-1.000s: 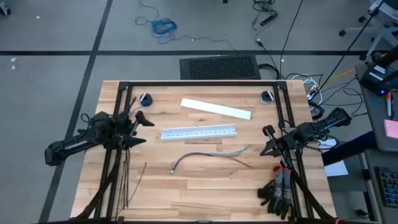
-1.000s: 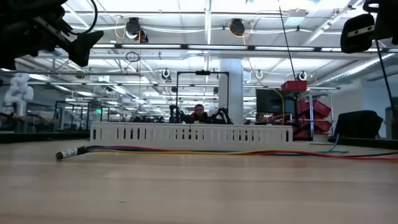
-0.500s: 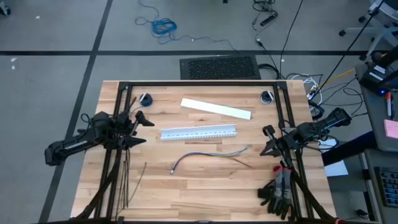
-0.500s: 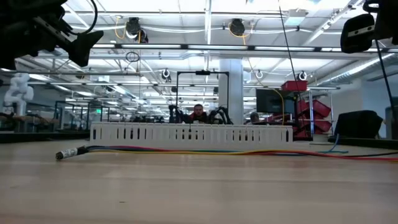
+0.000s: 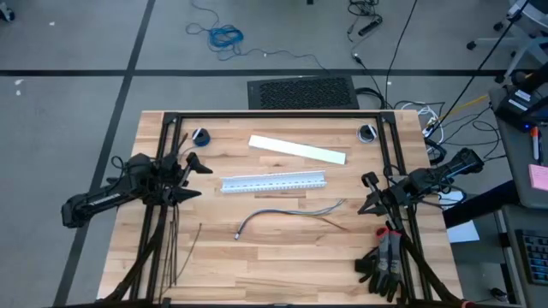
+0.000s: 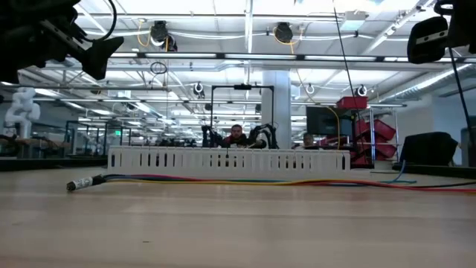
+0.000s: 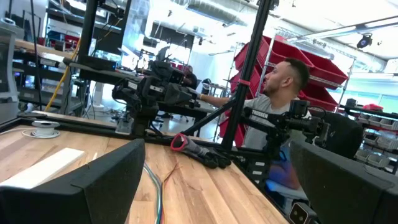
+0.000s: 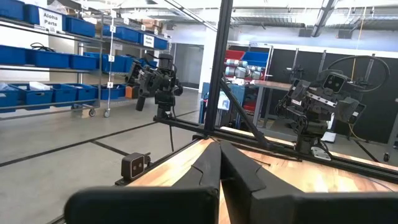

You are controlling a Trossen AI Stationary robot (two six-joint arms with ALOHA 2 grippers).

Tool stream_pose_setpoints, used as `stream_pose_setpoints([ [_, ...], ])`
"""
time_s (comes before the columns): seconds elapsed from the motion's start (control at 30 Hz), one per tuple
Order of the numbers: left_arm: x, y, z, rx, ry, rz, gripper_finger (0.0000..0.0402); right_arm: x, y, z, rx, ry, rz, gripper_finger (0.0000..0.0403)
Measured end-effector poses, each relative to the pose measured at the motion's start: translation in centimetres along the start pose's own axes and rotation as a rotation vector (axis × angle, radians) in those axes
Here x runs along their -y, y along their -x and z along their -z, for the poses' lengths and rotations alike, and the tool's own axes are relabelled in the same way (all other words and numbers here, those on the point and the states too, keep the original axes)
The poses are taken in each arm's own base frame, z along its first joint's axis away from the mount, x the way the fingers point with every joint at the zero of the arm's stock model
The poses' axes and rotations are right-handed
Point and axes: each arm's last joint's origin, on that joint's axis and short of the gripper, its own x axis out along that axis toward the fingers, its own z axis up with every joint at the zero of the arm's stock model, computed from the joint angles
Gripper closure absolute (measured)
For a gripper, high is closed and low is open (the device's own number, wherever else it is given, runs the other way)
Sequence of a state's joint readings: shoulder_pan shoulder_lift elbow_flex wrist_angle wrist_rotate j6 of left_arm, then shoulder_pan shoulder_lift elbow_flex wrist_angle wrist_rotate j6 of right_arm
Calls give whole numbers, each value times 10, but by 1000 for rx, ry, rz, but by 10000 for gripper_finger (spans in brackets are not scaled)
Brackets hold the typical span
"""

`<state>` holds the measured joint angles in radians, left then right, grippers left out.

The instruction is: Ziptie cables

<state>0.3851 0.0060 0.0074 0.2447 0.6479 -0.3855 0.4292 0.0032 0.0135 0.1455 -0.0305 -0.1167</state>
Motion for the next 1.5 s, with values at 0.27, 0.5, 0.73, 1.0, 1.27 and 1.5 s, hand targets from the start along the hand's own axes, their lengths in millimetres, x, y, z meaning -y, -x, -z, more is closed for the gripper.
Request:
stream_pose_setpoints([
  [0.27, 0, 0, 0, 0, 0, 0, 8, 0, 0, 0, 0, 0, 0, 403],
  [0.5, 0, 0, 0, 0, 0, 0, 8, 0, 0, 0, 0, 0, 0, 403],
  [0.73, 0, 0, 0, 0, 0, 0, 8, 0, 0, 0, 0, 0, 0, 403],
  [1.0, 0, 0, 0, 0, 0, 0, 8, 0, 0, 0, 0, 0, 0, 403],
  [1.27, 0, 0, 0, 0, 0, 0, 8, 0, 0, 0, 0, 0, 0, 403],
  [1.5, 0, 0, 0, 0, 0, 0, 8, 0, 0, 0, 0, 0, 0, 403],
])
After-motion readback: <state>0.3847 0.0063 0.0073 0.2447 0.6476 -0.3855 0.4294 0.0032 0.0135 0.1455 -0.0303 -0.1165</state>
